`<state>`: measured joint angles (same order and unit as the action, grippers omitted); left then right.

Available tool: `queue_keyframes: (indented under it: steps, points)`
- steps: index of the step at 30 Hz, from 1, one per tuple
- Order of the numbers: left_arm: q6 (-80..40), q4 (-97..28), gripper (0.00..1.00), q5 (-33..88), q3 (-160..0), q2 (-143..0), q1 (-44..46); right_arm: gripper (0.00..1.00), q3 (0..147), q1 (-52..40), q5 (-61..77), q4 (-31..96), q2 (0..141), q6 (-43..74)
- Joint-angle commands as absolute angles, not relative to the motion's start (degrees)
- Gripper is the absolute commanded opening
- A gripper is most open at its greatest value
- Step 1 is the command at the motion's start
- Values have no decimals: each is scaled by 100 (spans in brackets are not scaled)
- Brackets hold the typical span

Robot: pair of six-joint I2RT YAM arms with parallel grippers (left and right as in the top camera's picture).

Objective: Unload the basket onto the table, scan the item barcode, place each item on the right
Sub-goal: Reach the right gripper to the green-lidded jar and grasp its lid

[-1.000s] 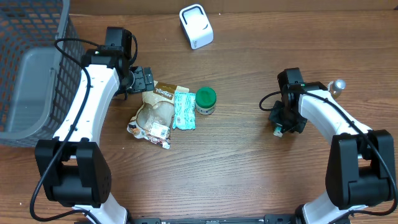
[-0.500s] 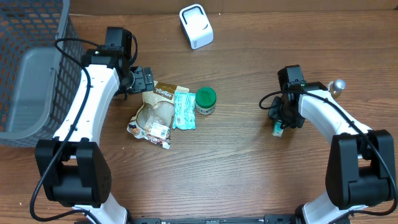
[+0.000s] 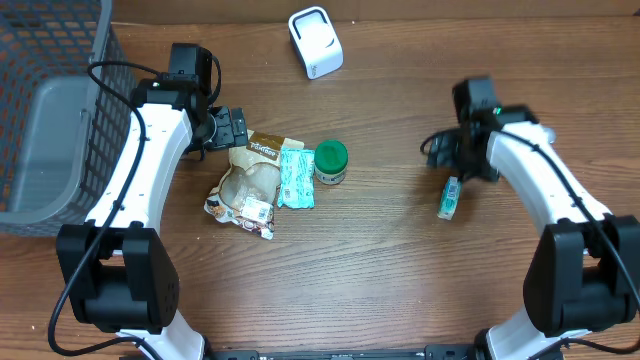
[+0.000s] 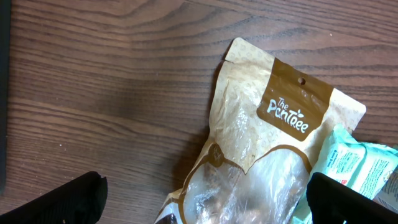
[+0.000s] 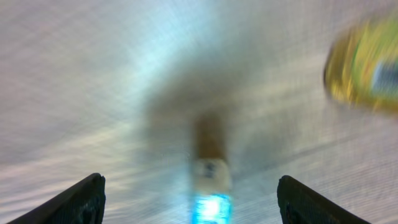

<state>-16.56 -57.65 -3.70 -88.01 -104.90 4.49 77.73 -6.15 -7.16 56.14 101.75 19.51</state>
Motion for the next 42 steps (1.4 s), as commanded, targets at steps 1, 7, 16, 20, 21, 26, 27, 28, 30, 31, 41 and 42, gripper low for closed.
queue_keyframes:
  steps: [1, 7, 16, 20, 21, 26, 27, 28, 30, 31, 41, 42]
  points:
    - [-1673, -5763, 100, -403, -8866, -10447, 451, 84, 8390, -696, 58, 5710, 10092, 1787]
    - [-1673, -5763, 100, -403, -8866, -10447, 451, 88, 8510, -1031, 1291, 5175, 10106, 1750]
    - [-1673, -5760, 100, -403, -8866, -10447, 451, 99, 8508, -2161, 886, 4276, 10243, 1999]
    - [-1673, -5763, 100, -403, -8866, -10447, 451, 100, 8508, -2674, -71, 4182, 10396, 2626]
    - [-1673, -5763, 99, -403, -8866, -10447, 451, 100, 8508, -2810, -331, 4180, 10464, 2799]
    - [-1673, -5763, 99, -403, -8866, -10447, 451, 100, 8503, -3299, -1232, 4141, 10777, 3317]
    - [-1673, -5763, 100, -401, -8866, -10447, 451, 100, 8503, -3354, -1271, 4112, 10844, 3323]
    - [-1673, -5763, 100, -403, -8866, -10447, 451, 100, 8503, -3402, -1278, 4071, 10925, 3326]
    - [-1673, -5763, 100, -403, -8866, -10447, 451, 100, 8503, -3457, -1243, 4029, 11052, 3326]
    - [-1673, -5763, 100, -403, -8866, -10447, 451, 100, 8503, -3485, -1210, 4023, 11113, 3328]
    - [-1673, -5763, 100, -403, -8866, -10447, 451, 100, 8503, -3562, -1002, 4362, 11306, 3326]
    - [-1673, -5763, 100, -403, -8866, -10447, 451, 100, 8503, -3559, -1002, 4453, 11306, 3326]
